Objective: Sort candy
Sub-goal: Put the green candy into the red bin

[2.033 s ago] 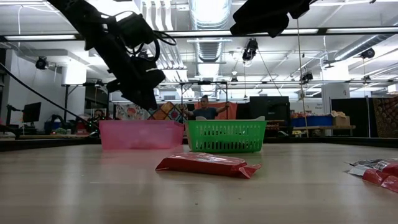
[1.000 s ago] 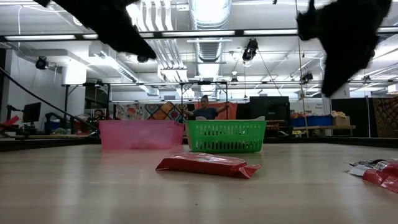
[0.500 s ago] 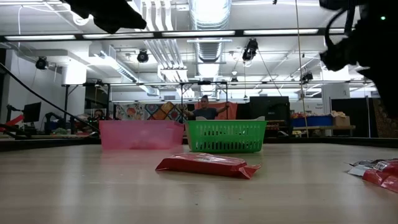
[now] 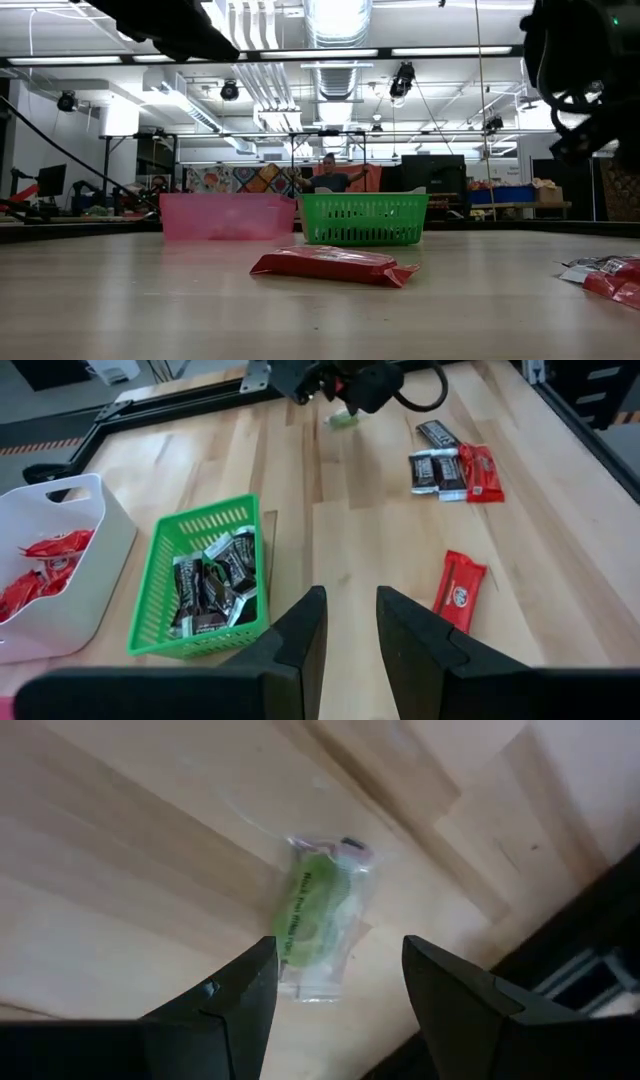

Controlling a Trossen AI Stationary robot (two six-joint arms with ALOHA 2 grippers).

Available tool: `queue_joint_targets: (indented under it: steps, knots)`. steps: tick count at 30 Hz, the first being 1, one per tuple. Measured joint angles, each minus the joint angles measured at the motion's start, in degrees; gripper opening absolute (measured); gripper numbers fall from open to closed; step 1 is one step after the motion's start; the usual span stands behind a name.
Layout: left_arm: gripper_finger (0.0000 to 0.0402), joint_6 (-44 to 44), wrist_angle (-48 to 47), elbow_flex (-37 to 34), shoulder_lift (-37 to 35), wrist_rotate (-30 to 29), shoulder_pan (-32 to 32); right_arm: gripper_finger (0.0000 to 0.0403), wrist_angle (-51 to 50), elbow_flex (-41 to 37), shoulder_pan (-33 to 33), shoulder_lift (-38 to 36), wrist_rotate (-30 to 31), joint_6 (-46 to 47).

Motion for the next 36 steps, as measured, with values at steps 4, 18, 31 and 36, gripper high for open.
queue_joint_targets:
  steps: [4,18,31,36]
  knots:
    - [0.0074,0.0,0.61,0.0,0.95,-0.53,0.0,0.0206,5.16,-2.78,0.0,-0.09,-1.03,-1.11]
    - [0.0074,0.0,2.18,-0.02,2.01,-0.59,0.02,0.0121,11.17,-4.95,0.0,-0.35,-1.55,-3.31]
    - [0.0074,0.0,1.99,0.09,1.89,-0.61,0.04,0.0029,10.65,-3.32,-0.11,-3.43,0.29,-6.38]
    - [0.0074,0.73,0.61,1.79,1.13,-0.98,0.04,0.0029,10.47,-1.79,-0.05,-7.19,3.33,-7.23]
